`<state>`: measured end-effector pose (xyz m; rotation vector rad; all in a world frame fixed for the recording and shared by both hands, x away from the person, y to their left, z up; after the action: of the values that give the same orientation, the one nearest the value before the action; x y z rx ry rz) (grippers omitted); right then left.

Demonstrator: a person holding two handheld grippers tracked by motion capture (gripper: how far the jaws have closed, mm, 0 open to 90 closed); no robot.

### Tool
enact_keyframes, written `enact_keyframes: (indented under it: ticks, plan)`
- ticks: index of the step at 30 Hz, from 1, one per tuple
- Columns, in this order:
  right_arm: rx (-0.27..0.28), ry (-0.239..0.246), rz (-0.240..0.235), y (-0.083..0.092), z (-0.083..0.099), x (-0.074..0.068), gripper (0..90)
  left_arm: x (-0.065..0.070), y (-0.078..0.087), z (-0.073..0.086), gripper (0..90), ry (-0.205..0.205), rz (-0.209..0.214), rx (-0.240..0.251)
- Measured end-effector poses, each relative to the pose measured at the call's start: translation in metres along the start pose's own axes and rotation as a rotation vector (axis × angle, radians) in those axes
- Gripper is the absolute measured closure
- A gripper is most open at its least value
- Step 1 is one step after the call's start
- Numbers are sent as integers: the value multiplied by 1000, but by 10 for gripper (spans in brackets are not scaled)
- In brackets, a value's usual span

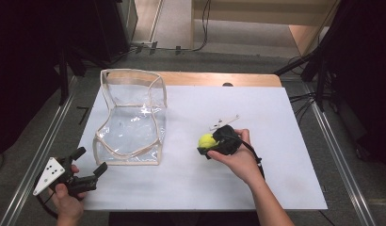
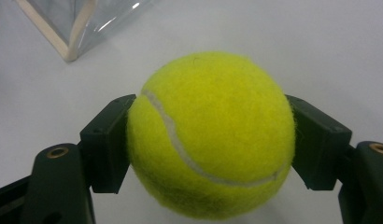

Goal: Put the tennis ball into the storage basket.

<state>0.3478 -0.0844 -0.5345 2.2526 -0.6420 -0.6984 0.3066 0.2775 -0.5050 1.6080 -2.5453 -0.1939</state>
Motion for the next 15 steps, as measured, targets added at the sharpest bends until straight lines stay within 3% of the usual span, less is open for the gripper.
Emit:
enact_keyframes:
  ticks: [15]
  plan:
    - [13, 53, -44, -6, -25, -23, 229, 1, 0, 0, 0, 0, 2, 1]
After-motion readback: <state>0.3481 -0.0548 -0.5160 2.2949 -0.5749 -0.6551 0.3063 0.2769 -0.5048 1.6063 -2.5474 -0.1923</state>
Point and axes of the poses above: each handheld gripper's, and its own axes: y roughly backward along the jaws, z roughly out of its underside, x roughly to its right, the point moved 10 cm from there along -y, roughly forward along the jaws, and after that the axes turned 11 degrees about -z, right-handed, at the moved point
